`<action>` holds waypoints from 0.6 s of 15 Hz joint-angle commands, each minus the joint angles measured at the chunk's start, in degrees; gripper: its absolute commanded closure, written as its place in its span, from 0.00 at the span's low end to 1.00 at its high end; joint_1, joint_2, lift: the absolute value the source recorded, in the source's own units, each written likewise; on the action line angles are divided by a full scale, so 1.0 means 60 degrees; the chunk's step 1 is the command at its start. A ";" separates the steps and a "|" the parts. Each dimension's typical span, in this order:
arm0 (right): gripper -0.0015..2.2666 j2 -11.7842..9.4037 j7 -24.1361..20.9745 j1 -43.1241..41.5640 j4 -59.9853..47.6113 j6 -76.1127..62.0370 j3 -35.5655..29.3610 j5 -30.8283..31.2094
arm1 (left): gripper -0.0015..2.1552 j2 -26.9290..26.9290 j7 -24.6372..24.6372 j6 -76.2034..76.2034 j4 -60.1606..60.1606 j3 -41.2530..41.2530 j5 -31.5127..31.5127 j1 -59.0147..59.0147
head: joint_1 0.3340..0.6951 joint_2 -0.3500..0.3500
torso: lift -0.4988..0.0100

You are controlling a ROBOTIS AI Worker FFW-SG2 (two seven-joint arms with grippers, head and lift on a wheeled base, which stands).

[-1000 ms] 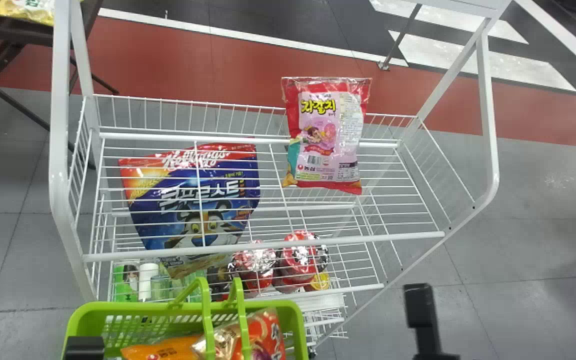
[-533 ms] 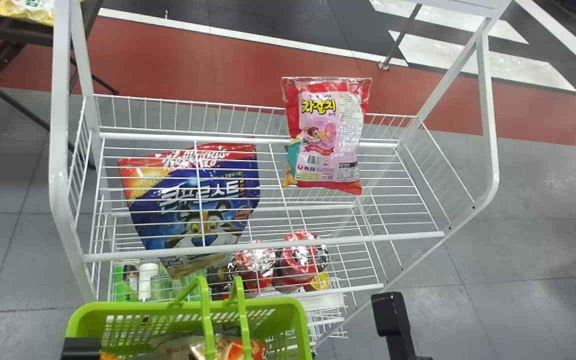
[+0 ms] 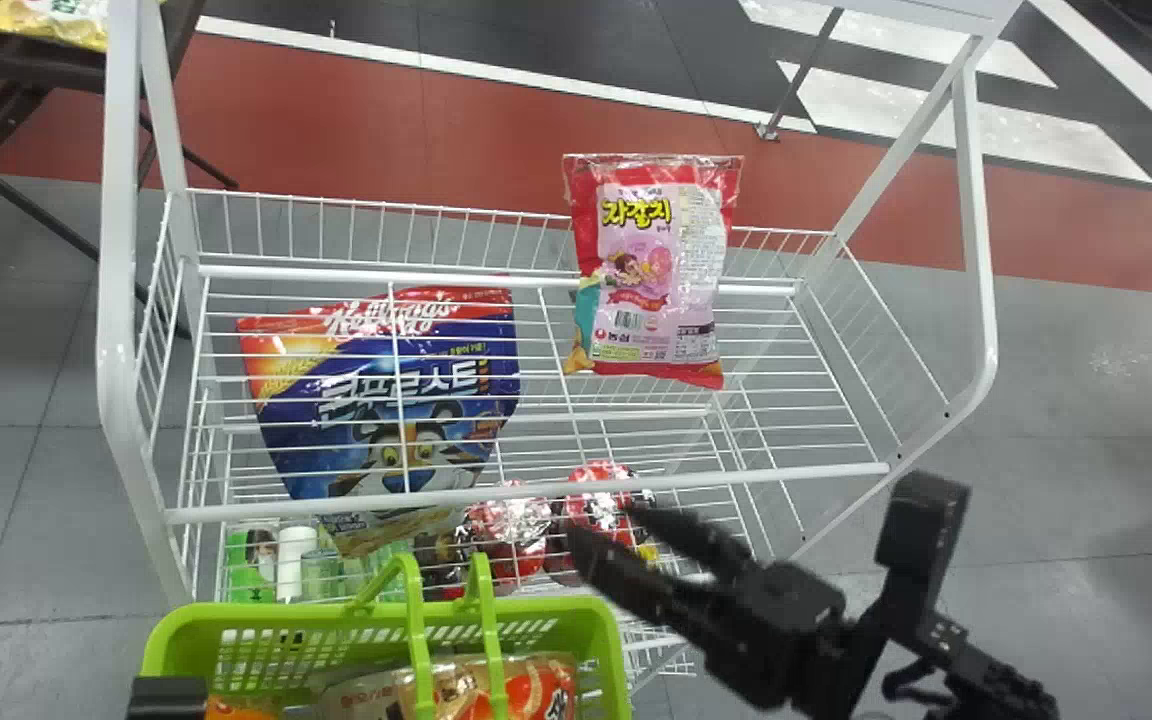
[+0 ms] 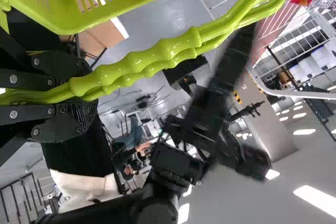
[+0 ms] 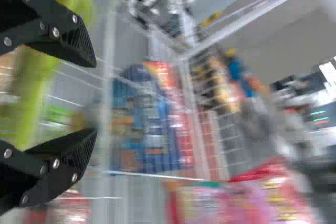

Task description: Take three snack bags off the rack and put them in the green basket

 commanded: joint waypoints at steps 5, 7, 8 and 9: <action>0.02 0.0107 -0.2729 0.0849 0.0852 -0.6325 0.2499 0.1473 | 0.51 -0.0017 0.0001 -0.0001 0.0005 -0.0026 -0.0034 0.0029 | 1.00 0.00 | 0.94; 0.02 0.0092 -0.2934 0.1113 0.1101 -0.6501 0.2601 0.1458 | 0.51 -0.0017 -0.0014 -0.0001 0.0020 -0.0011 -0.0034 0.0044 | 1.00 0.00 | 0.94; 0.02 0.0092 -0.3022 0.1171 0.1204 -0.6530 0.2601 0.1458 | 0.48 -0.0017 -0.0014 -0.0001 0.0020 -0.0011 -0.0034 0.0044 | 1.00 0.00 | 0.94; 0.02 0.0077 -0.3154 0.1215 0.1248 -0.6618 0.2601 0.1473 | 0.48 -0.0017 -0.0028 -0.0001 0.0020 -0.0026 -0.0034 0.0044 | 1.00 0.00 | 0.94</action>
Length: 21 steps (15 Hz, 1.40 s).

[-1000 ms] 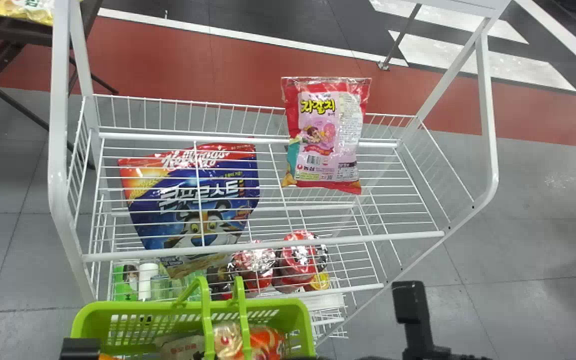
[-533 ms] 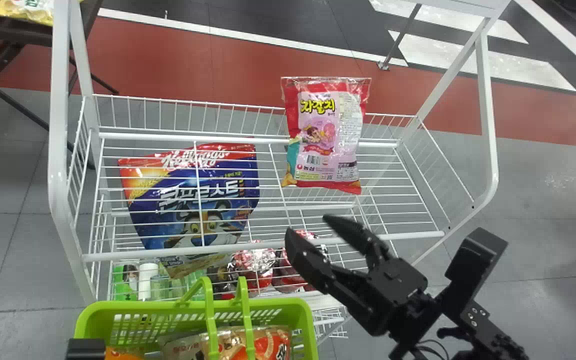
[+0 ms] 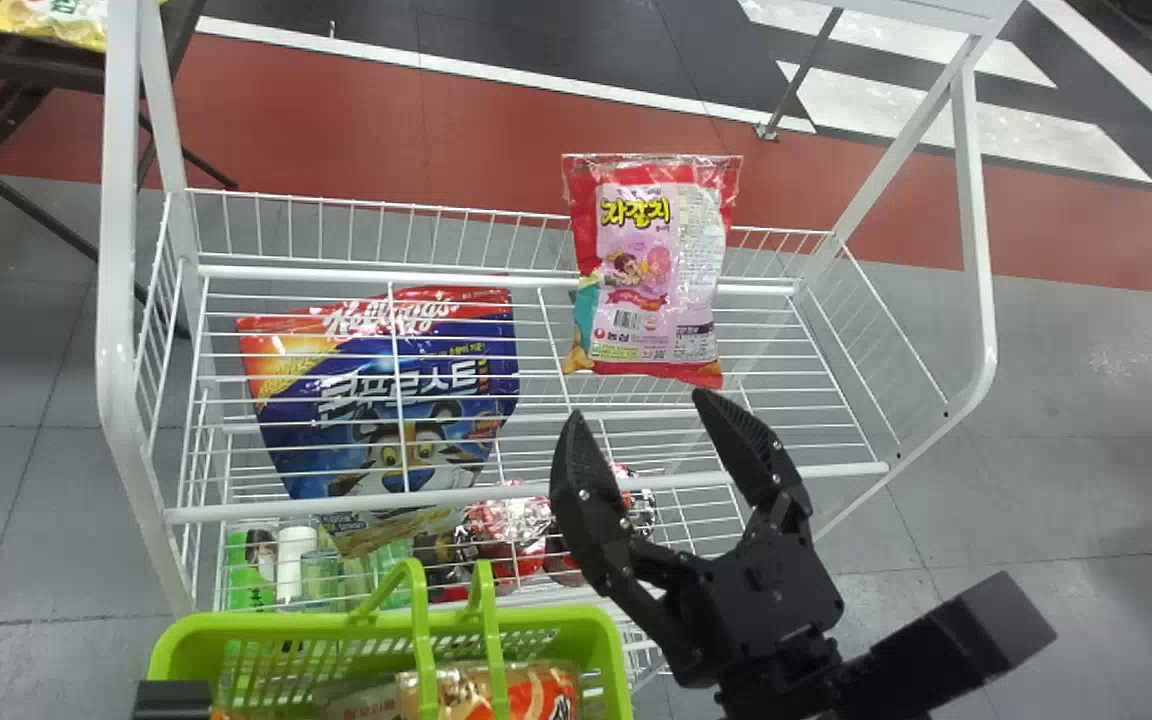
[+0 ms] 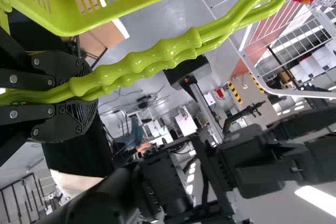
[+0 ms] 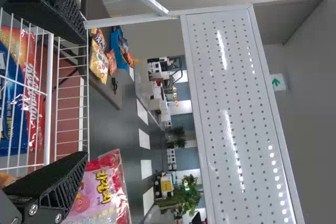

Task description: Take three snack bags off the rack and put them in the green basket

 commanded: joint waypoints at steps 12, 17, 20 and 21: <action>0.02 -0.0045 -0.0342 0.0146 0.0044 -0.0024 -0.0150 -0.0082 | 0.48 0.0014 -0.0042 -0.0087 -0.0024 -0.0010 0.0001 0.0046 | 1.00 0.00 | 0.94; 0.02 -0.0059 -0.0327 0.0102 0.0118 -0.0024 -0.0165 -0.0141 | 0.48 0.0028 -0.0057 -0.0087 -0.0024 0.0005 0.0001 0.0046 | 1.00 0.00 | 0.94; 0.02 -0.0059 -0.0342 0.0087 0.0147 -0.0053 -0.0180 -0.0156 | 0.48 0.0014 -0.0057 -0.0117 -0.0024 0.0005 0.0001 0.0046 | 1.00 0.00 | 0.94; 0.02 -0.0059 -0.0327 0.0087 0.0147 -0.0053 -0.0180 -0.0156 | 0.48 0.0028 -0.0057 -0.0117 -0.0024 0.0020 0.0001 0.0046 | 1.00 0.00 | 0.94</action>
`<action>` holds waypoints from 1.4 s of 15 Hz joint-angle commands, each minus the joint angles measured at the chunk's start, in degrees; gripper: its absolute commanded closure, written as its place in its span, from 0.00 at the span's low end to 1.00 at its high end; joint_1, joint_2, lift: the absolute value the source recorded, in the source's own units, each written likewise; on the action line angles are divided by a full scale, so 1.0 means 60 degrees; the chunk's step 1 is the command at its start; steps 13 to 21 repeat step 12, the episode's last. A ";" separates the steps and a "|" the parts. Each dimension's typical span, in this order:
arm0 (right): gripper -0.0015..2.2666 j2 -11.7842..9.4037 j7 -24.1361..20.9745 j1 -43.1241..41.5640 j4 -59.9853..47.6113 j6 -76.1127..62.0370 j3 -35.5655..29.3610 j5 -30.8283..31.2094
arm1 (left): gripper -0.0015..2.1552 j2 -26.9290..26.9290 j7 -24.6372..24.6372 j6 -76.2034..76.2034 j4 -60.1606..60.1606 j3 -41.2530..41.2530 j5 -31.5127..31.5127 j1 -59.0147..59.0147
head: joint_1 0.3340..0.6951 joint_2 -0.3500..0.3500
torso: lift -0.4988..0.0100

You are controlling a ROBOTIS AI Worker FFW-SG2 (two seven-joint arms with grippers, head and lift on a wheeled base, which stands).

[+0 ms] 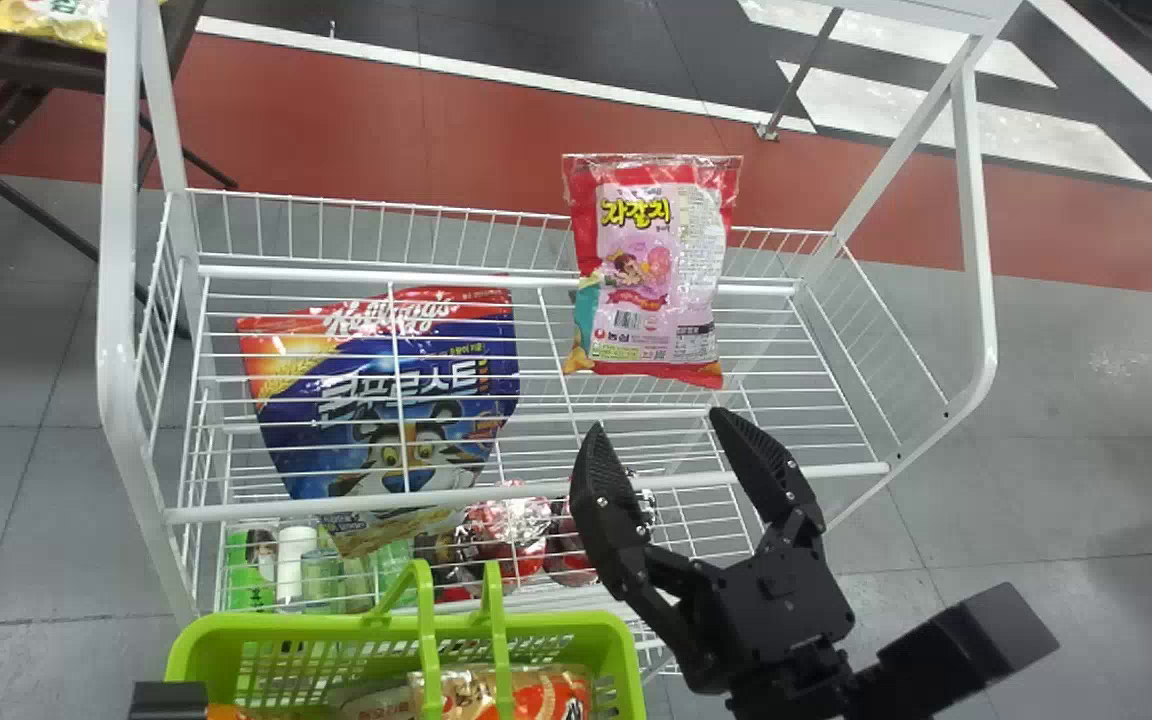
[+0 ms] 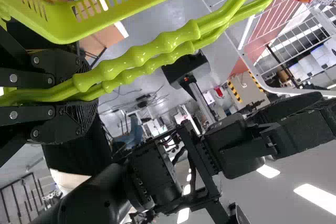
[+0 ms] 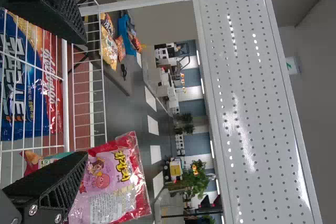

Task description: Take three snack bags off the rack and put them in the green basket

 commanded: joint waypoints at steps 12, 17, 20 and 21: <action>0.03 0.0014 -0.0004 0.0000 0.0059 -0.0118 -0.0048 -0.0088 | 0.48 0.0007 -0.0015 -0.0004 -0.0013 -0.0005 0.0002 0.0000 | 1.00 0.00 | 0.94; 0.03 0.0014 -0.0004 0.0000 0.0059 -0.0118 -0.0048 -0.0088 | 0.48 0.0007 -0.0015 -0.0004 -0.0013 -0.0005 0.0002 0.0000 | 1.00 0.00 | 0.94; 0.03 0.0014 -0.0004 0.0000 0.0059 -0.0118 -0.0048 -0.0088 | 0.48 0.0007 -0.0015 -0.0004 -0.0013 -0.0005 0.0002 0.0000 | 1.00 0.00 | 0.94; 0.03 0.0014 -0.0004 0.0000 0.0059 -0.0118 -0.0048 -0.0088 | 0.48 0.0007 -0.0015 -0.0004 -0.0013 -0.0005 0.0002 0.0000 | 1.00 0.00 | 0.94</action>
